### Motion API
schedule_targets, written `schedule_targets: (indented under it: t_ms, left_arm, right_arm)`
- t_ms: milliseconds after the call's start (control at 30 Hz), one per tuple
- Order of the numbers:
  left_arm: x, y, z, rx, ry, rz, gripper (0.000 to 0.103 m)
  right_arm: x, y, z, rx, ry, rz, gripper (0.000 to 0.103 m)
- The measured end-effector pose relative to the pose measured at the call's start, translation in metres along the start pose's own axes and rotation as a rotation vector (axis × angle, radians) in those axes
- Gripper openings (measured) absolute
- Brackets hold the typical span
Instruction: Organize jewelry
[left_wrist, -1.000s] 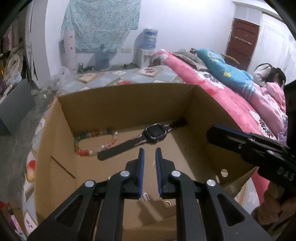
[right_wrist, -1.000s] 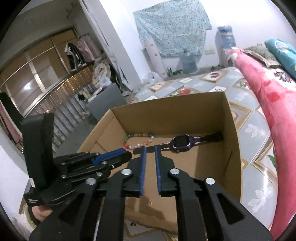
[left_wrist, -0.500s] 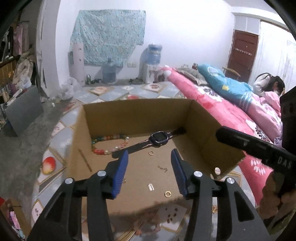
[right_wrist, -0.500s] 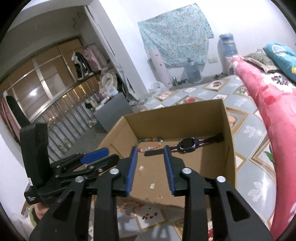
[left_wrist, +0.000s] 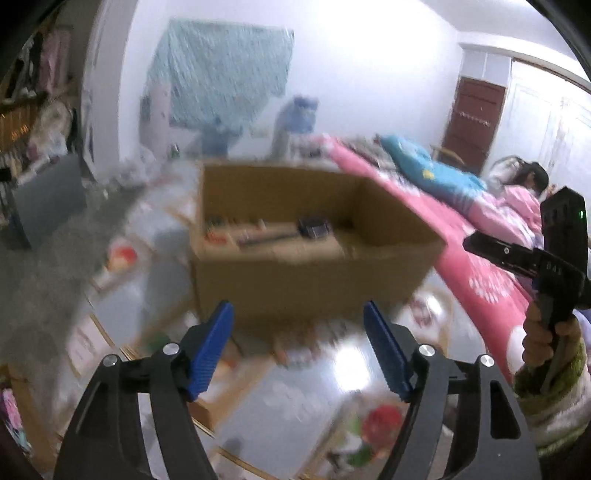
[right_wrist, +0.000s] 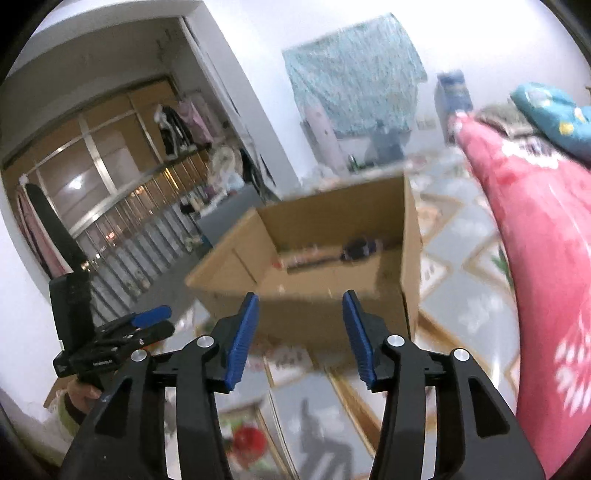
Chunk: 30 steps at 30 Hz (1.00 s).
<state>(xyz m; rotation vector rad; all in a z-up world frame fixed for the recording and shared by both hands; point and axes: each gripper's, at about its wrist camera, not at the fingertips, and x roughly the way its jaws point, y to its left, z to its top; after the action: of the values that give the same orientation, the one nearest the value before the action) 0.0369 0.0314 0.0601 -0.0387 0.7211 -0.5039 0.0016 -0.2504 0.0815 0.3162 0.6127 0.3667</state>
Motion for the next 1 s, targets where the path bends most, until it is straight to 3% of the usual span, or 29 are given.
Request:
schedule_targets:
  t_ms: [133, 300, 600, 733, 900, 1000]
  left_arm:
    - [0.036, -0.017, -0.019, 0.021, 0.099, -0.049, 0.071]
    - [0.079, -0.029, -0.024, 0.064, 0.193, -0.014, 0.071]
    - [0.109, -0.029, -0.016, 0.065, 0.263, 0.027, 0.071]
    - [0.109, -0.038, -0.023, 0.099, 0.295, 0.058, 0.072]
    - [0.097, -0.046, -0.035, 0.083, 0.332, 0.046, 0.073]
    - [0.097, -0.051, -0.038, 0.086, 0.34, 0.083, 0.075]
  right_arm:
    - [0.018, -0.013, -0.027, 0.079, 0.114, -0.019, 0.046]
    - [0.037, -0.027, -0.053, 0.126, 0.222, -0.103, 0.046]
    - [0.039, -0.035, -0.063, 0.165, 0.244, -0.107, 0.046]
    - [0.038, -0.04, -0.064, 0.174, 0.251, -0.117, 0.047]
    - [0.037, -0.047, -0.067, 0.193, 0.262, -0.127, 0.047]
    - [0.039, -0.045, -0.069, 0.177, 0.273, -0.14, 0.047]
